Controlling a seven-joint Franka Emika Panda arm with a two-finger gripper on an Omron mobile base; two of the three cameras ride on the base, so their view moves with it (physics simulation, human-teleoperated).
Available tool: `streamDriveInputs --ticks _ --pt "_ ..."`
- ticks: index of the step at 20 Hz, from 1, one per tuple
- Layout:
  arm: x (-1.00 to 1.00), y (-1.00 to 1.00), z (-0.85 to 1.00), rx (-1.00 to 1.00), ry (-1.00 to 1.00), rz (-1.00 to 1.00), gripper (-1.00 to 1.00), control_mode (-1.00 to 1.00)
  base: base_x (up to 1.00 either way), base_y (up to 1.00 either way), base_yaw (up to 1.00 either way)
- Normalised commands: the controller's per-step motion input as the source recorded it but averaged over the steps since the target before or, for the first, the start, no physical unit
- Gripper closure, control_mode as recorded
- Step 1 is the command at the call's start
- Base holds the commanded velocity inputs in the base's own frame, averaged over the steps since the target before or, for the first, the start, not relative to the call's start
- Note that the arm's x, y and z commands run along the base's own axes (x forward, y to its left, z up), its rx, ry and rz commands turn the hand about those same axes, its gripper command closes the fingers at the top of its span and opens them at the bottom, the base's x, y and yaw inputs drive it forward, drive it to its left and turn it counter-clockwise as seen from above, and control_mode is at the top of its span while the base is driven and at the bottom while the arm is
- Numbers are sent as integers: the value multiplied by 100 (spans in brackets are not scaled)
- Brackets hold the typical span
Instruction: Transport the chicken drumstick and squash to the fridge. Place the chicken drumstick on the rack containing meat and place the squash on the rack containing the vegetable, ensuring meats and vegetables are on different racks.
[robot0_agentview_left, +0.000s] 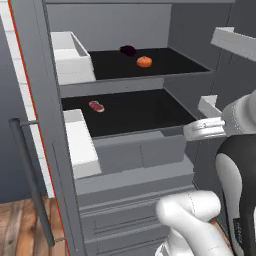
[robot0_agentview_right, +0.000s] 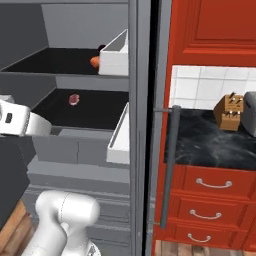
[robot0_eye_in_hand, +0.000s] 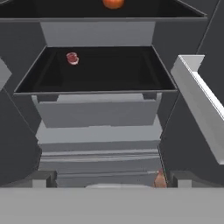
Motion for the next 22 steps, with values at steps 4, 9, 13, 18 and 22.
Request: streamDriveInputs --ticks 4,9,13,18,22 --pt "0 0 0 0 0 0 -100 100 -100 0 0" --pt "0 0 0 0 0 0 -100 100 -100 -14 -4" --pt "0 0 0 0 0 0 -100 100 -82 -73 -30" --pt "0 0 0 0 0 0 -100 100 0 -58 -77" --pt "0 0 0 0 0 0 -100 100 0 0 -100"
